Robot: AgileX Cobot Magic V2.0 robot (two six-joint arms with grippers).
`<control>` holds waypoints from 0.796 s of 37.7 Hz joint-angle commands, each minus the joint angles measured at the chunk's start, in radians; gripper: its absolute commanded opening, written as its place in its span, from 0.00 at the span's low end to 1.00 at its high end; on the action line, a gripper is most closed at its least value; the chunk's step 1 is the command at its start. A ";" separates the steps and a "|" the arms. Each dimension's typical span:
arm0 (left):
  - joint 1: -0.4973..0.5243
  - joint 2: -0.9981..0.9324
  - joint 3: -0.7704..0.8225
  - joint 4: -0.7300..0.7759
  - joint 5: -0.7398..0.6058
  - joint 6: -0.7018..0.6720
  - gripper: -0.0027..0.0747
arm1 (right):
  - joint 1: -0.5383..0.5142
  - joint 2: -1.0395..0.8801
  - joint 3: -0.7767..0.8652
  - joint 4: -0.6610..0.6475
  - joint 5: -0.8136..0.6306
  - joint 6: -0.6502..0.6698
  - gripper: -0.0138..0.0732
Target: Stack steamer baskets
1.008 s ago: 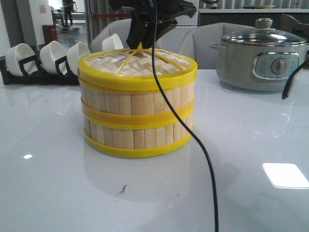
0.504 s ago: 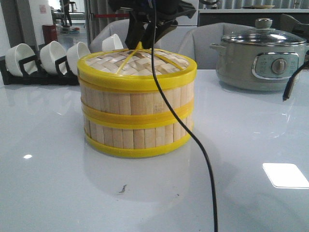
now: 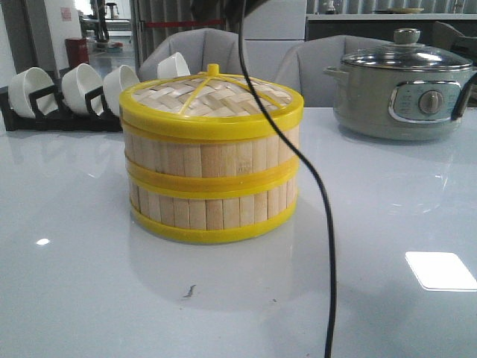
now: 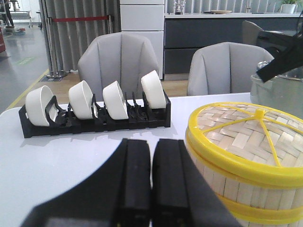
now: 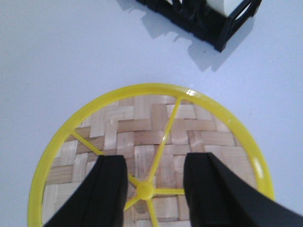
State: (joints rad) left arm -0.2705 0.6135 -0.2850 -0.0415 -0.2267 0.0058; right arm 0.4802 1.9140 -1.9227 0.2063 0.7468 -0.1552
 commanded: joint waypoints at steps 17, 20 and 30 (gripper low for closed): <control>0.001 0.006 -0.029 -0.003 -0.093 0.003 0.16 | -0.356 -0.719 0.635 -0.036 -0.375 -0.003 0.61; 0.001 0.006 -0.029 -0.003 -0.093 0.003 0.16 | -0.453 -0.872 0.780 -0.036 -0.383 -0.003 0.61; 0.001 0.006 -0.029 -0.003 -0.093 0.003 0.16 | -0.606 -1.327 1.180 -0.036 -0.409 -0.004 0.61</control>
State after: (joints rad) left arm -0.2705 0.6135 -0.2850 -0.0415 -0.2267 0.0058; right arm -0.1176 0.6835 -0.7830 0.1720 0.4350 -0.1552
